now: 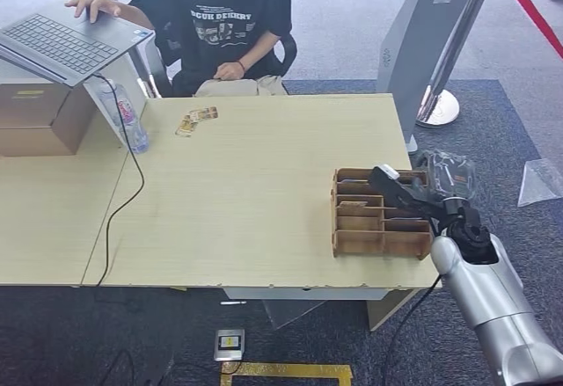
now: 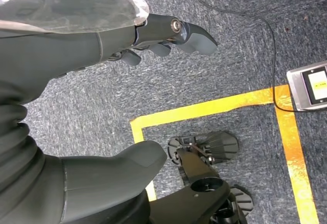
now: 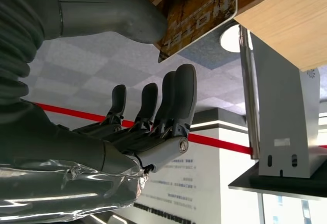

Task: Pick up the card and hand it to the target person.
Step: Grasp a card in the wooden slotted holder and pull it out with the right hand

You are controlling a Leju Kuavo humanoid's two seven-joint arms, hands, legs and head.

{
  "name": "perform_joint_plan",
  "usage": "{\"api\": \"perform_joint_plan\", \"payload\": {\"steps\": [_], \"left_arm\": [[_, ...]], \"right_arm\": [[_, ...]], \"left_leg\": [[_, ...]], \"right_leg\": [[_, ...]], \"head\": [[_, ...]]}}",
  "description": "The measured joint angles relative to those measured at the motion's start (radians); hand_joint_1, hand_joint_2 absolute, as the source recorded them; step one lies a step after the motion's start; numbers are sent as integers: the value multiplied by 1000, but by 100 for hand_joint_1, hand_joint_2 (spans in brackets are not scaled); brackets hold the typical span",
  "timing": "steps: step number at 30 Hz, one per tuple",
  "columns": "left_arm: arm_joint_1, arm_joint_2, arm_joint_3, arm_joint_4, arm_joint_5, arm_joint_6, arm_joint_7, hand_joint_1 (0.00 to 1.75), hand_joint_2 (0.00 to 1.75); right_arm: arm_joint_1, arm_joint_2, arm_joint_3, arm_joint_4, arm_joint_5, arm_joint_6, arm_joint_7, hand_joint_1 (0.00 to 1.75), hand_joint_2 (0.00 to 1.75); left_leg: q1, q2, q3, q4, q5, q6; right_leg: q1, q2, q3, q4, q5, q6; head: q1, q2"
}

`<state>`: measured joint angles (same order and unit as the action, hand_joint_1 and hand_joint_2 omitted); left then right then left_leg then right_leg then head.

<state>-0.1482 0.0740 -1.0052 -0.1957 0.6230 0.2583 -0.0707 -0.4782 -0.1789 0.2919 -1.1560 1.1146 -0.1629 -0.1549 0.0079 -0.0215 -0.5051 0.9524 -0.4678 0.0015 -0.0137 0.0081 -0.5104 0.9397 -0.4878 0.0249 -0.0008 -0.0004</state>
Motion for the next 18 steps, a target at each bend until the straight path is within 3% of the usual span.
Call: {"api": "perform_joint_plan", "payload": {"steps": [12, 15, 18], "left_arm": [[0, 0, 0, 0, 1, 0, 0, 0, 175], [0, 0, 0, 0, 2, 0, 0, 0, 175], [0, -1, 0, 0, 2, 0, 0, 0, 175]], "right_arm": [[-6, 0, 15, 10, 2, 0, 2, 96, 175], [-7, 0, 17, 11, 4, 0, 0, 120, 175], [-8, 1, 20, 15, 9, 0, -2, 166, 175]], "left_leg": [[0, 0, 0, 0, 0, 0], [0, 0, 0, 0, 0, 0], [0, 0, 0, 0, 0, 0]], "right_leg": [[0, 0, 0, 0, 0, 0], [0, 0, 0, 0, 0, 0], [0, 0, 0, 0, 0, 0]], "head": [[0, 0], [0, 0], [0, 0]]}}
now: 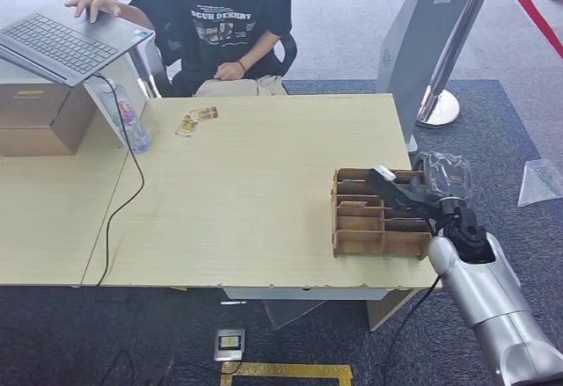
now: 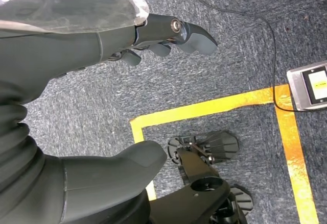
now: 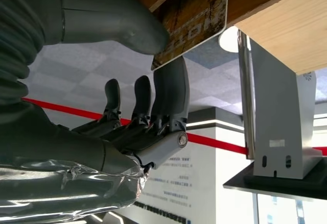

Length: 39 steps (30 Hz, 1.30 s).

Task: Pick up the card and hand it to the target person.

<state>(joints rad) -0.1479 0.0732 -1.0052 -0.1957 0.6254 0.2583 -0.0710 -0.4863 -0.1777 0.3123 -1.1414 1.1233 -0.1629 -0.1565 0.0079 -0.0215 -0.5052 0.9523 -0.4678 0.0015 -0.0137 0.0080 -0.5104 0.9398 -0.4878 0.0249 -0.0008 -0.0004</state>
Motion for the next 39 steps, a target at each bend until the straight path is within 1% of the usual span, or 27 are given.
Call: {"api": "perform_joint_plan", "payload": {"steps": [1, 11, 15, 18, 21, 23, 25, 27, 31, 33, 35, 37, 39], "left_arm": [[0, 0, 0, 0, 1, 0, 0, 0, 175], [1, -3, 0, 0, 11, 3, 0, 0, 175], [2, -5, 0, 0, 13, 3, -1, 0, 175], [4, -5, 0, 0, 13, 3, -4, 0, 175], [5, -5, 0, 0, 13, 0, -8, 0, 175], [7, -4, 0, 0, 16, -4, -11, 0, 175], [9, -1, 0, 0, 23, -5, -15, 0, 175], [12, 2, 0, 0, 30, -4, -19, 0, 175], [22, 5, 0, 0, 37, -4, -27, 0, 175], [27, 6, 0, 0, 40, -3, -30, 0, 175], [29, 7, 0, 0, 43, -1, -31, 0, 175], [31, 8, 0, 0, 45, 1, -32, 0, 175], [31, 8, 0, 0, 47, 4, -32, 0, 175]], "right_arm": [[0, 1, 1, 1, 1, 0, -1, 175, 175], [-10, 2, 15, 16, 0, -10, -11, 175, 175], [-23, 2, 21, 24, -16, -11, -32, 175, 175], [-38, 1, 23, 24, -60, 30, -76, 175, 175], [-64, -14, 23, 14, -143, 131, -131, 175, 175], [-95, -35, 23, 0, -213, 224, -156, 175, 175], [-141, -64, 27, -19, -302, 328, -156, 175, 175], [-200, -98, 34, -39, -403, 419, -132, 175, 175], [-315, -171, 60, -78, -628, 555, -47, 175, 175], [-372, -210, 80, -94, -730, 598, -5, 175, 175], [-426, -243, 97, -104, -806, 616, 27, 175, 175], [-475, -272, 110, -111, -855, 613, 47, 175, 175], [-514, -294, 121, -113, -880, 590, 55, 175, 175]], "left_leg": [[0, 0, 0, 0, 0, 0], [0, 0, 0, 0, 0, 0], [0, 0, 0, 0, 0, 0], [0, 0, 1, 0, 0, 0], [0, 0, 1, 1, 0, 0], [0, 0, 1, 1, 0, 0], [0, 1, 1, 1, 0, 0], [0, 1, 1, 2, 0, 0], [0, 0, 0, 2, 0, 0], [0, 0, 0, 2, 0, 0], [0, 0, 0, 2, 0, 0], [0, 0, 0, 2, 0, 0], [0, 0, 0, 2, 0, 0]], "right_leg": [[0, 0, 0, 0, 0, 0], [0, 0, 0, 0, 0, 0], [0, 0, 0, 0, 0, 0], [0, 0, 0, 0, 0, 0], [0, 0, 0, 0, 0, 0], [0, 0, 0, 0, 0, 0], [0, 0, 0, 0, 1, 0], [0, 1, 0, 0, 1, 0], [0, 0, 0, 0, 1, 0], [0, 0, 0, 0, 1, 0], [0, 0, 0, 0, 1, 0], [0, 0, 0, 0, 1, 0], [0, 0, 0, 0, 1, 0]], "head": [[0, 0], [0, 0], [0, 0], [0, 0], [0, 0], [0, 0], [0, 0], [0, 0], [0, 0], [0, 0], [0, 0], [0, 0], [0, 0]]}}
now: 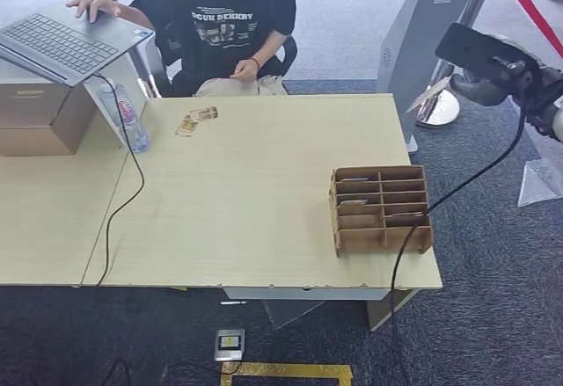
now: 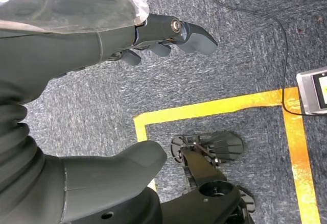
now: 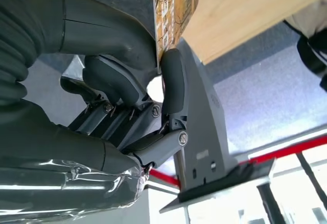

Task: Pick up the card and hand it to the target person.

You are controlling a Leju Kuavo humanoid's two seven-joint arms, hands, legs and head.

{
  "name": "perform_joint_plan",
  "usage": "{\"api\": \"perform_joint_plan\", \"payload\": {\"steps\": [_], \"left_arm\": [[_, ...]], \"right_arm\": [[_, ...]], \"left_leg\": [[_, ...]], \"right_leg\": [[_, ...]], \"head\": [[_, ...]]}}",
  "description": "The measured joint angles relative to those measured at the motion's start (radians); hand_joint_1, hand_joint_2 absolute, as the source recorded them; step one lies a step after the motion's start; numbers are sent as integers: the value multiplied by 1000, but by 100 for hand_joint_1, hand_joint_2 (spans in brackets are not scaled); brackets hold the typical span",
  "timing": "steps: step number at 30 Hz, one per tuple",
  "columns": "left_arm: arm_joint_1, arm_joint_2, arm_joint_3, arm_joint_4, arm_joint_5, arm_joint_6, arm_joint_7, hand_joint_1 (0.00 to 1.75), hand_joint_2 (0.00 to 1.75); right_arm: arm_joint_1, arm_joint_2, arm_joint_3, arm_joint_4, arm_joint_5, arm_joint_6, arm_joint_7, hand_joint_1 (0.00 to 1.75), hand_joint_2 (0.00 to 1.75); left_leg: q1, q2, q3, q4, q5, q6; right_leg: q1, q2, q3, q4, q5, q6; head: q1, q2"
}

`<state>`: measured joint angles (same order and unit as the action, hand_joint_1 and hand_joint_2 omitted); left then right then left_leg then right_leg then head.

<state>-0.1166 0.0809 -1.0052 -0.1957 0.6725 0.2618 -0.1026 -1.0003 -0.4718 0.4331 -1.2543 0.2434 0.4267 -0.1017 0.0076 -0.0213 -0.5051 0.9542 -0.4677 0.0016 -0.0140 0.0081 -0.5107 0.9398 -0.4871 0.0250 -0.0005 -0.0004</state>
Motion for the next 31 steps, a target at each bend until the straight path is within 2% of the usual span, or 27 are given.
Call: {"api": "perform_joint_plan", "payload": {"steps": [4, 9, 15, 20, 22, 25, 31], "left_arm": [[-1, 0, 0, 0, 3, 5, 0, 0, 175], [-4, -2, 0, 0, 3, 14, 1, 0, 175], [-16, -10, 0, 0, -14, 20, 18, 0, 175], [-29, -17, 0, 0, -29, 25, 29, 0, 175], [-34, -18, 0, 0, -39, 25, 36, 0, 175], [-39, -19, -2, 0, -51, 21, 48, 0, 175], [-46, -20, -13, 0, -56, 12, 59, 0, 175]], "right_arm": [[-30, -18, 15, 3, 9, -115, -7, 175, 175], [-20, -4, 38, 43, 118, -373, -21, 175, 175], [35, 83, 59, 153, 347, -746, 42, 175, 175], [51, 187, 80, 293, 539, -928, 123, 175, 175], [51, 230, 87, 359, 602, -970, 162, 175, 175], [49, 270, 95, 424, 661, -980, 203, 175, 175], [37, 326, 107, 513, 737, -919, 246, 175, 175]], "left_leg": [[0, 0, 0, 0, 0, 0], [0, 0, -1, -1, 0, 0], [0, 0, -1, -1, 0, 0], [1, 0, 0, -2, 0, 0], [1, 0, 0, -2, 0, -1], [1, -1, 0, -2, 1, -1], [1, -1, 0, -2, 1, -1]], "right_leg": [[0, 0, 0, 0, 0, 0], [0, 0, 0, 0, 0, 0], [0, 0, 0, 1, 0, 0], [1, 0, 0, 1, 0, 0], [1, 0, 0, 1, 0, 0], [1, -1, 0, 1, 0, 0], [1, 0, 0, 1, 0, 0]], "head": [[0, 0], [0, 0], [0, 0], [0, 0], [0, 0], [0, 0], [0, 0]]}}
